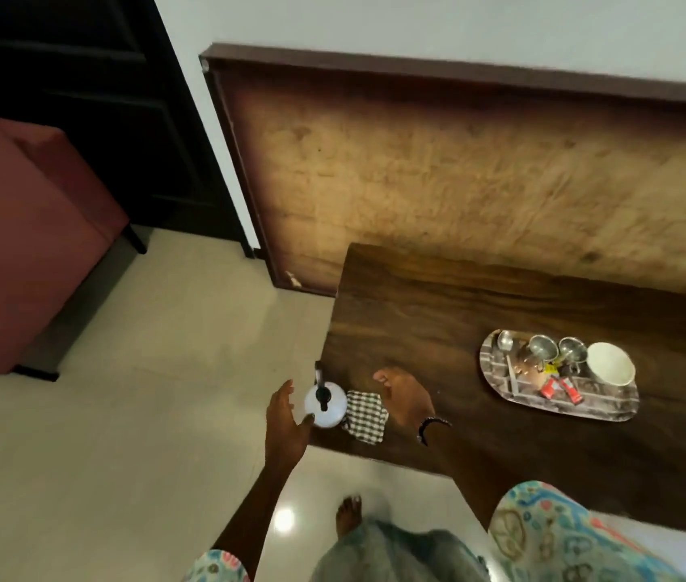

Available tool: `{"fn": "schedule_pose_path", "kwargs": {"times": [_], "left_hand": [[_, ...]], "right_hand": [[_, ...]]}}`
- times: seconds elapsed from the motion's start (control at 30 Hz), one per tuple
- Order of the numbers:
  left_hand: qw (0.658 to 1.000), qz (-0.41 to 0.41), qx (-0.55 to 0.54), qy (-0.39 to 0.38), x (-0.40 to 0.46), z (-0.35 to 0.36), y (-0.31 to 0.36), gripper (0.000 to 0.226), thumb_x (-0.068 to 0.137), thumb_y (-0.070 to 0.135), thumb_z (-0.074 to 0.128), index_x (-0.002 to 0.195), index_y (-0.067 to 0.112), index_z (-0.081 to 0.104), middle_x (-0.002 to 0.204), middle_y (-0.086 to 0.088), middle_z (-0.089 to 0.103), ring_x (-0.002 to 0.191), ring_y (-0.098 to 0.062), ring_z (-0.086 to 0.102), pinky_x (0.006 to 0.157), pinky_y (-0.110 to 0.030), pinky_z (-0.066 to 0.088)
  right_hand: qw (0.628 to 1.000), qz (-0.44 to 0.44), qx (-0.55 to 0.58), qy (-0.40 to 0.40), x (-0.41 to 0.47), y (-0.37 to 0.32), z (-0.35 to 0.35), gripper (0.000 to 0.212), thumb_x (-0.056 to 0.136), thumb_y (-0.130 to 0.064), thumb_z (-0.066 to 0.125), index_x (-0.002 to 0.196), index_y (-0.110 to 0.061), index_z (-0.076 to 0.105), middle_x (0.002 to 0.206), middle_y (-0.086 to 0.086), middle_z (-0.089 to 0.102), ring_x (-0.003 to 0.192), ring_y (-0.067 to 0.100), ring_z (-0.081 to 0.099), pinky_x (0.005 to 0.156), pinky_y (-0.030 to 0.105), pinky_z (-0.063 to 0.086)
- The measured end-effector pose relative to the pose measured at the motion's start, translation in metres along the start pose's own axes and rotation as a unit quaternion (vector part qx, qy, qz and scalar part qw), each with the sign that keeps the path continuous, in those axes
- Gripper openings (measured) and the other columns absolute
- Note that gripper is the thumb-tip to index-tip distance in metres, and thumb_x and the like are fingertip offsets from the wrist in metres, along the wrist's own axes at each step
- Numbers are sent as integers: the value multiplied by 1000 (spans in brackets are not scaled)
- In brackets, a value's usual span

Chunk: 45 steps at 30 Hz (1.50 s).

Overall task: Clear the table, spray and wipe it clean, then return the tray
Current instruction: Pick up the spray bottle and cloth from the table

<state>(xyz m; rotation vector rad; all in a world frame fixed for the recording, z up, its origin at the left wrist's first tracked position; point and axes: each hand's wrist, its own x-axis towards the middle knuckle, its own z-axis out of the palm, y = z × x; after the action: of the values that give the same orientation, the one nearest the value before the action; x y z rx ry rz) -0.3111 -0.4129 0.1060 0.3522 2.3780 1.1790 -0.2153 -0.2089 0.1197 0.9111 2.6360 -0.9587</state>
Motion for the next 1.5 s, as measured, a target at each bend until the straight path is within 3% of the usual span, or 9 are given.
{"fn": "schedule_pose_path", "kwargs": {"times": [0.13, 0.33, 0.47, 0.57, 0.8, 0.97, 1.13, 1.3, 1.5], "left_hand": [[996, -10, 12, -91, 18, 2, -25, 82, 79, 13, 72, 144, 5, 24, 149, -15, 33, 136, -32, 35, 113, -39, 29], [986, 23, -23, -161, 59, 18, -30, 103, 70, 53, 70, 148, 13, 15, 143, 18, 22, 129, 3, 24, 90, 9, 19], [980, 13, -23, -197, 85, 35, -39, 95, 72, 22, 78, 146, 28, 19, 142, 21, 28, 133, -7, 32, 100, -10, 29], [973, -1, -32, -227, 94, 44, -47, 89, 67, 45, 78, 139, 46, 25, 140, 21, 37, 130, -10, 41, 105, -26, 40], [975, 12, -15, -221, 96, 56, -48, 99, 59, 68, 70, 139, 26, 29, 139, 7, 43, 125, -8, 42, 98, -1, 30], [980, -9, 81, -180, 94, 61, -43, 80, 72, 51, 66, 136, 11, 41, 130, -14, 58, 119, -31, 55, 100, -27, 39], [986, -12, 52, -159, 79, 62, -29, 36, 77, 43, 61, 110, 43, 46, 115, -15, 67, 107, -32, 62, 96, -43, 50], [984, 1, 89, -155, 63, 76, 11, 46, 83, 20, 68, 125, 7, 53, 116, -14, 66, 110, -29, 61, 93, -26, 45], [976, 57, 113, -178, 28, 116, 88, 69, 75, 26, 70, 137, 22, 41, 103, -6, 72, 99, -24, 67, 91, -42, 52]], "right_hand": [[996, 70, 19, -60, 21, 6, 39, 44, 90, -9, 50, 134, -11, 51, 138, 11, 52, 126, 28, 49, 104, 35, 40], [969, 221, 87, -64, 53, 29, 98, 62, 88, -16, 60, 143, -2, 35, 149, 17, 34, 137, 29, 34, 110, 29, 26], [934, 324, 146, -18, 63, 29, 123, 80, 81, -25, 73, 141, 1, 29, 144, 23, 31, 128, 39, 39, 109, 40, 31], [921, 361, 148, -10, 66, 30, 138, 85, 80, -28, 76, 142, 1, 25, 144, 23, 28, 128, 41, 38, 109, 44, 31], [879, 415, 234, 15, 74, 51, 153, 91, 70, -29, 84, 137, 1, 31, 139, 24, 41, 123, 40, 46, 105, 45, 40], [903, 329, 272, -52, 70, 65, 139, 56, 77, -28, 79, 125, -7, 58, 124, 13, 63, 115, 29, 58, 98, 35, 46], [893, 287, 343, -42, 58, 72, 113, 50, 76, -17, 79, 122, -12, 60, 116, 2, 66, 103, 18, 63, 91, 31, 51], [876, 235, 421, -18, 28, 88, 62, 47, 79, -7, 75, 122, -13, 59, 110, -3, 64, 98, 12, 60, 73, 13, 47], [854, 198, 479, 32, -30, 130, -19, 43, 75, -14, 80, 115, -20, 65, 107, -1, 72, 98, 13, 68, 92, 37, 54]]}}
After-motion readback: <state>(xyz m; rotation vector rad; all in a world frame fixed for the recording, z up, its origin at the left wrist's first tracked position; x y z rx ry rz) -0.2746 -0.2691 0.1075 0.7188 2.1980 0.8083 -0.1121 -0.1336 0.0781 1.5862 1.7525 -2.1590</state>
